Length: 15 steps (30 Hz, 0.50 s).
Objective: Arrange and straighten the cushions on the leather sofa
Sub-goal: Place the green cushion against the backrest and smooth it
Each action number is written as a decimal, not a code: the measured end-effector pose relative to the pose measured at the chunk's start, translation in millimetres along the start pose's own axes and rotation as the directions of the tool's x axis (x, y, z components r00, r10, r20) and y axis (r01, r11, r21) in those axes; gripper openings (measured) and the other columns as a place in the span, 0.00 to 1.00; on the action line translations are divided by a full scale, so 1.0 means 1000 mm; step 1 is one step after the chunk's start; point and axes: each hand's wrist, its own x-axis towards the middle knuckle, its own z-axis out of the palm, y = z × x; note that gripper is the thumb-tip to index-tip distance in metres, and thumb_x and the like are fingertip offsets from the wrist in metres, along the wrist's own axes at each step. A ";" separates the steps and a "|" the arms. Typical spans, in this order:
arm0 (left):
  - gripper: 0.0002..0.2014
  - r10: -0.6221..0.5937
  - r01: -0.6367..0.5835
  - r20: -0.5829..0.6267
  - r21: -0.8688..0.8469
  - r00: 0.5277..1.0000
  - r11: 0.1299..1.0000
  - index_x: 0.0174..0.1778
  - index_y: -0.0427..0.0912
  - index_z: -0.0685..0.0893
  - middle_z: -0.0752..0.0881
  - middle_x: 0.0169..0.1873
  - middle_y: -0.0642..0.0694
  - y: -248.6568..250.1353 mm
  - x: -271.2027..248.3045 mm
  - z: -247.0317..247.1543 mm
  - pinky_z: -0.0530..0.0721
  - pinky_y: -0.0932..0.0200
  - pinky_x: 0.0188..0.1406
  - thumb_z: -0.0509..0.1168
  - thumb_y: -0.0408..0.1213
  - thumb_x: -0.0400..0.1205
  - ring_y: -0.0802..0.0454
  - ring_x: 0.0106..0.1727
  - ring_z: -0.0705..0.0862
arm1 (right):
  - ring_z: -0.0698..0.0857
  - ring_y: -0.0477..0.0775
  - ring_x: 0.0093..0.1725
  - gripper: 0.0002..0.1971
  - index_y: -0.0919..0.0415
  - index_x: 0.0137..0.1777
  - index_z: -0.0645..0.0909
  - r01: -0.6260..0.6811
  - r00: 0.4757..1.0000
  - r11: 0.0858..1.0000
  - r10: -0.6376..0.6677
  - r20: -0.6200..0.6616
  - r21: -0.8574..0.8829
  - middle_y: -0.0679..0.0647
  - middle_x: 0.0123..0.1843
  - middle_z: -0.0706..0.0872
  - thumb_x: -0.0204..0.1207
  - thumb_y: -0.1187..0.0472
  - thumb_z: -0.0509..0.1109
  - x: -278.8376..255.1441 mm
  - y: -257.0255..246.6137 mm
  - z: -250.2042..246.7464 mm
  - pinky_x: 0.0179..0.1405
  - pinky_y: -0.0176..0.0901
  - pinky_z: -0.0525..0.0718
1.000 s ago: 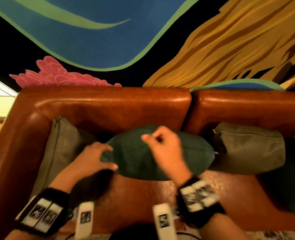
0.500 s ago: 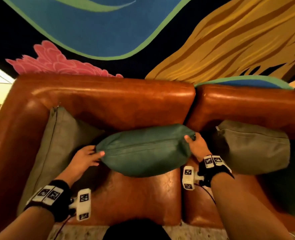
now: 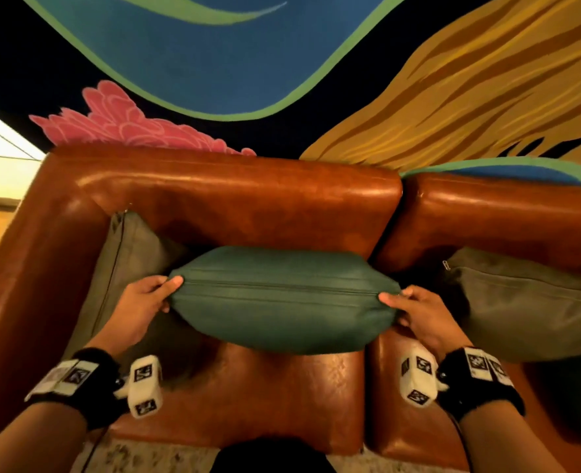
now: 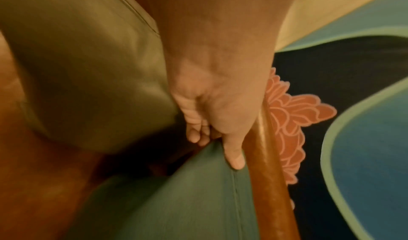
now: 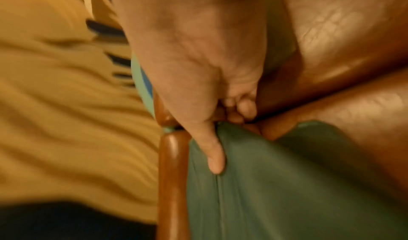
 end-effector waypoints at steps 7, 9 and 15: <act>0.08 -0.126 0.125 0.000 0.158 0.992 0.979 0.43 0.34 0.85 0.83 0.29 0.41 0.027 0.051 -0.027 0.78 0.68 0.21 0.75 0.35 0.78 0.62 0.19 0.79 | 0.76 0.44 0.20 0.17 0.57 0.31 0.75 0.008 0.996 0.982 0.008 0.083 -0.189 0.50 0.24 0.81 0.71 0.68 0.81 0.031 -0.026 0.023 0.15 0.33 0.70; 0.10 -0.170 0.177 -0.052 0.177 0.984 0.968 0.48 0.34 0.83 0.81 0.30 0.40 0.032 0.076 -0.014 0.77 0.70 0.15 0.76 0.33 0.78 0.64 0.15 0.78 | 0.77 0.46 0.20 0.12 0.61 0.34 0.80 0.029 1.000 0.950 -0.029 0.005 -0.312 0.54 0.26 0.82 0.74 0.67 0.80 0.054 -0.033 0.038 0.13 0.32 0.70; 0.16 0.161 0.038 -0.320 0.536 0.934 0.843 0.58 0.38 0.86 0.87 0.52 0.38 0.045 0.092 0.016 0.86 0.50 0.54 0.70 0.47 0.82 0.40 0.51 0.85 | 0.87 0.56 0.43 0.06 0.49 0.45 0.83 0.090 0.921 0.943 -0.201 -0.334 -0.321 0.56 0.43 0.87 0.77 0.63 0.73 0.076 -0.029 0.053 0.51 0.53 0.89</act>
